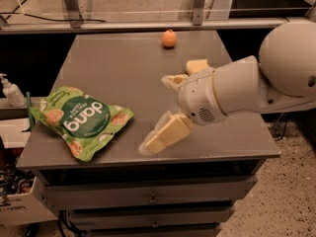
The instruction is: Move green rice chip bag near sponge
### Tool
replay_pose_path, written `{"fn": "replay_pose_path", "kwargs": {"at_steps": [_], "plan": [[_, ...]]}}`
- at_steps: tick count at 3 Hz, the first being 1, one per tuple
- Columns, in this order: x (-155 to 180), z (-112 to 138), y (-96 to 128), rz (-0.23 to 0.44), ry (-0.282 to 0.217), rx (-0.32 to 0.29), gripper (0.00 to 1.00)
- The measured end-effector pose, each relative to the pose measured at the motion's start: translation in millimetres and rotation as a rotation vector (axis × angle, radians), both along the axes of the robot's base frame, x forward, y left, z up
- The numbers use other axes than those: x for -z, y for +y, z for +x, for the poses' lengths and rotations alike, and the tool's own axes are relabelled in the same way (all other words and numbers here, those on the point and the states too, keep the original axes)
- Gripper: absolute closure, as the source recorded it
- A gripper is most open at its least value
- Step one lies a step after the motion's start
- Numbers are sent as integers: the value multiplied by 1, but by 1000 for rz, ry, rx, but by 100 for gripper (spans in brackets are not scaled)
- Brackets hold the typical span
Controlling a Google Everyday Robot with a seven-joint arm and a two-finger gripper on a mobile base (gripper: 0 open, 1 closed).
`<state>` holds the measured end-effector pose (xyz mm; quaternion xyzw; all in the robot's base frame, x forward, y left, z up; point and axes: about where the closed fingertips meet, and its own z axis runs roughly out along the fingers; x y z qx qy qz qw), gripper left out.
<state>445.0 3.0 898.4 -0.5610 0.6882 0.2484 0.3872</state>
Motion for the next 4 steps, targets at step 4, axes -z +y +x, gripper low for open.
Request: {"fn": "replay_pose_path", "kwargs": {"at_steps": [4], "plan": [[39,6,71,103,-92,-41,0]]}}
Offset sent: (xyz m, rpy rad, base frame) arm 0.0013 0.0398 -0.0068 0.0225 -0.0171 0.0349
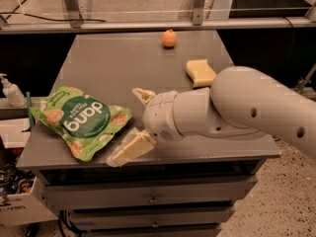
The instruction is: Move green rice chip bag near sponge
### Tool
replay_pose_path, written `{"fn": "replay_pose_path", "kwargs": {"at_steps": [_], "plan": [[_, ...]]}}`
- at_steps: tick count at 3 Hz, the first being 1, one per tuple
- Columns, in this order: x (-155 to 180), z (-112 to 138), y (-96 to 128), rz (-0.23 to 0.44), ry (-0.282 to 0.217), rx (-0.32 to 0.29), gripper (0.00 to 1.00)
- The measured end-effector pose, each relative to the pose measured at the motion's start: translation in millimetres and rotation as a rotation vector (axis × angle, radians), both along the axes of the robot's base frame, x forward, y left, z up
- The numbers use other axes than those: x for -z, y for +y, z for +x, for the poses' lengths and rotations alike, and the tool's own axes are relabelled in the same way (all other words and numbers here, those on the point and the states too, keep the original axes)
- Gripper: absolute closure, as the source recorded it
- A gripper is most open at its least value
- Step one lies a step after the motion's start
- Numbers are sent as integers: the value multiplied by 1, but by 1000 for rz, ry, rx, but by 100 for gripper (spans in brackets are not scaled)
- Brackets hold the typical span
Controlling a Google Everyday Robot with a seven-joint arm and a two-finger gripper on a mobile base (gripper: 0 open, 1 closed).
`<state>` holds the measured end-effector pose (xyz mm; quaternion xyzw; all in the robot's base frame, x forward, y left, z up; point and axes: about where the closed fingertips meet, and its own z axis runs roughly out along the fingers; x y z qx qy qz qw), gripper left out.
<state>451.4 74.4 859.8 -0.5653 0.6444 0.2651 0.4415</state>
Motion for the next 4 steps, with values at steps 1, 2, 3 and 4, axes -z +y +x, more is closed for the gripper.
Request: {"fn": "replay_pose_path", "kwargs": {"at_steps": [1,2,3,4], "plan": [[17,3,20,18,-22,11,0],[24,6,38,17,-9,27,0],[29,5,59,18,34,39,0],[36,4,77,24,74,50,0]]}}
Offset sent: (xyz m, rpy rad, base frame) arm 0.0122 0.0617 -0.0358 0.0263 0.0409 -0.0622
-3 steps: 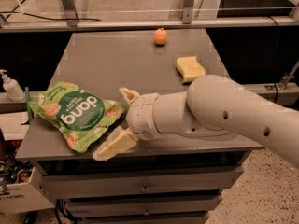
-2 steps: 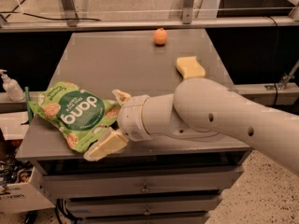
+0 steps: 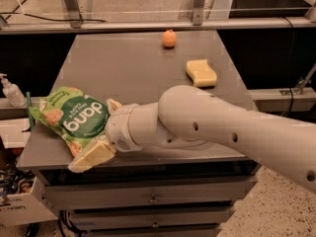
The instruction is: Move green rice chip bag near sponge
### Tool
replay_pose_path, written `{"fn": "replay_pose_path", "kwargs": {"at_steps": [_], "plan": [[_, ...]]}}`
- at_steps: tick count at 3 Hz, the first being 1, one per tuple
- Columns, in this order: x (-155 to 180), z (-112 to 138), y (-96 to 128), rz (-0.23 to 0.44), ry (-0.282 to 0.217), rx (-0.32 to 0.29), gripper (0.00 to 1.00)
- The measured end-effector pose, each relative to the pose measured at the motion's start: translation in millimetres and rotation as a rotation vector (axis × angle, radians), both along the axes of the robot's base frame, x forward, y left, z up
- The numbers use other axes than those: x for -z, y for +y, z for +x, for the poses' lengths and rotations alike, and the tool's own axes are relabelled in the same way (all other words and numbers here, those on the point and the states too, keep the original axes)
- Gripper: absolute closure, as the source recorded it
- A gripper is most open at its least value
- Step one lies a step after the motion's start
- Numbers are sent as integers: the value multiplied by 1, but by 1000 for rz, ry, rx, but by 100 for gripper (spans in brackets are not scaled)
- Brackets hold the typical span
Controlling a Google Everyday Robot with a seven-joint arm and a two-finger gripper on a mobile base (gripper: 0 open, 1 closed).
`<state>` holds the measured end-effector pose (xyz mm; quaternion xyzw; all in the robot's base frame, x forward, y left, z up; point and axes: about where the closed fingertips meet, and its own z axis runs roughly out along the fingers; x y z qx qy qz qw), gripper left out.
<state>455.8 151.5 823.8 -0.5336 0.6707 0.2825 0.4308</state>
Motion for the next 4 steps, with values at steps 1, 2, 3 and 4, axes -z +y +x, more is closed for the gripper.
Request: {"fn": "replay_pose_path", "kwargs": {"at_steps": [1,2,3,4], "plan": [[3,-1,10,8,12,13,18],[3,-2,9,14,7,35,41],[-5,0,-2,16,-12,64,65],[-15,5,-18,9,-38,98,87]]}}
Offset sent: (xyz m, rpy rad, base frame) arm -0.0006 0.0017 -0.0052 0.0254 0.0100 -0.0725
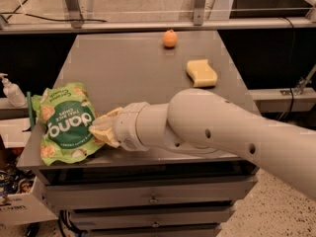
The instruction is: Move green rice chip bag near sponge
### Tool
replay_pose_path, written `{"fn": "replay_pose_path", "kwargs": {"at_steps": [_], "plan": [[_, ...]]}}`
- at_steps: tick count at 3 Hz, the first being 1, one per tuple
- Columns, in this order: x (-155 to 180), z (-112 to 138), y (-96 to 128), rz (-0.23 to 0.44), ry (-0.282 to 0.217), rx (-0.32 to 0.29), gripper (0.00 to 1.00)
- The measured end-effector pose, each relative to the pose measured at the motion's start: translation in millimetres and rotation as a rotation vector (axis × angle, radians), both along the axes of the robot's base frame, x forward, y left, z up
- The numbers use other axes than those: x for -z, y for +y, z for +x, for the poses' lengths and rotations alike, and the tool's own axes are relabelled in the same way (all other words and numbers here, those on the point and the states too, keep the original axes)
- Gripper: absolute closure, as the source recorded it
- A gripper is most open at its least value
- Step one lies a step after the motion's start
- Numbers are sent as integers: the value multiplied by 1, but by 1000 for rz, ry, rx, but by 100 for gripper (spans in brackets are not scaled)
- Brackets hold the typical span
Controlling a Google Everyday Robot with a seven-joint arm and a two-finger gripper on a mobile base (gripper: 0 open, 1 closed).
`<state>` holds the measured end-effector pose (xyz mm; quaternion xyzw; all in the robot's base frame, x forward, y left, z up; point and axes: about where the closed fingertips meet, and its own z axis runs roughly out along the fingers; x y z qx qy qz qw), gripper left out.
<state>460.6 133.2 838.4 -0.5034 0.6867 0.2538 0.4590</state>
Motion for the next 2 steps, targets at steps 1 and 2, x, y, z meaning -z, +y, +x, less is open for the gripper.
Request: {"fn": "replay_pose_path", "kwargs": {"at_steps": [1,2], "plan": [[-8,5,-22,-17,-21,39,100],[-13,7,-40,-31,-36,70,100]]}}
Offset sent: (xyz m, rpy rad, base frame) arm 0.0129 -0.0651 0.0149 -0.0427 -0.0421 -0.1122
